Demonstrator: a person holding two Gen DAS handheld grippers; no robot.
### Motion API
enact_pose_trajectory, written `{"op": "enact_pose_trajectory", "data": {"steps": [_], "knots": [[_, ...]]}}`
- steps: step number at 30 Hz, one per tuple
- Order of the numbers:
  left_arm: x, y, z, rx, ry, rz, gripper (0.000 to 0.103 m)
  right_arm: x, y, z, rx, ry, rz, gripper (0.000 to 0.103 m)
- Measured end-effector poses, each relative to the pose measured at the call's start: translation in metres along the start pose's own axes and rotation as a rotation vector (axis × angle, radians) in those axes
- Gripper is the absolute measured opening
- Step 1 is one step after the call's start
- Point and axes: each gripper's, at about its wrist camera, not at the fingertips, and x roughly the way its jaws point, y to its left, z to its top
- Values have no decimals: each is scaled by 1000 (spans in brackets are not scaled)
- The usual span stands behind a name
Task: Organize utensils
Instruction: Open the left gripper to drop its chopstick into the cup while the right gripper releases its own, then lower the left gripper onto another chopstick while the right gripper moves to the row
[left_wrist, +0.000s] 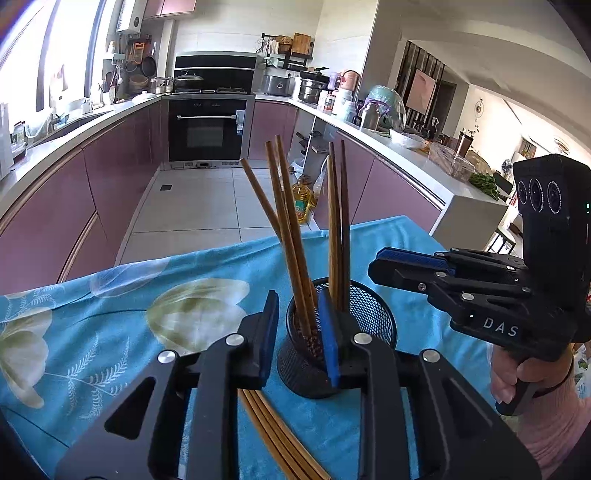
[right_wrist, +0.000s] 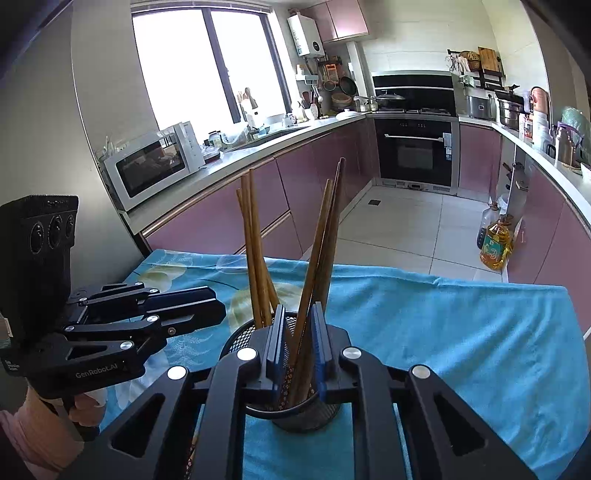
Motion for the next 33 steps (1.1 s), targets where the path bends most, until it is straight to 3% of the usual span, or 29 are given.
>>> {"op": "enact_pose_trajectory", "data": {"steps": [11, 15, 27, 33], "knots": [[-33, 13, -35, -42, -58, 49, 33, -30, 17, -18, -28, -47, 59, 26], [-44, 19, -54, -57, -56, 81, 35, -33, 26, -32, -42, -34, 93, 26], [-35, 33, -128, -108, 78, 101, 40, 22, 59, -105, -63, 212, 154, 29], [-27, 31, -149, -120, 125, 87, 40, 32, 70, -122, -65, 260, 149, 29]]}}
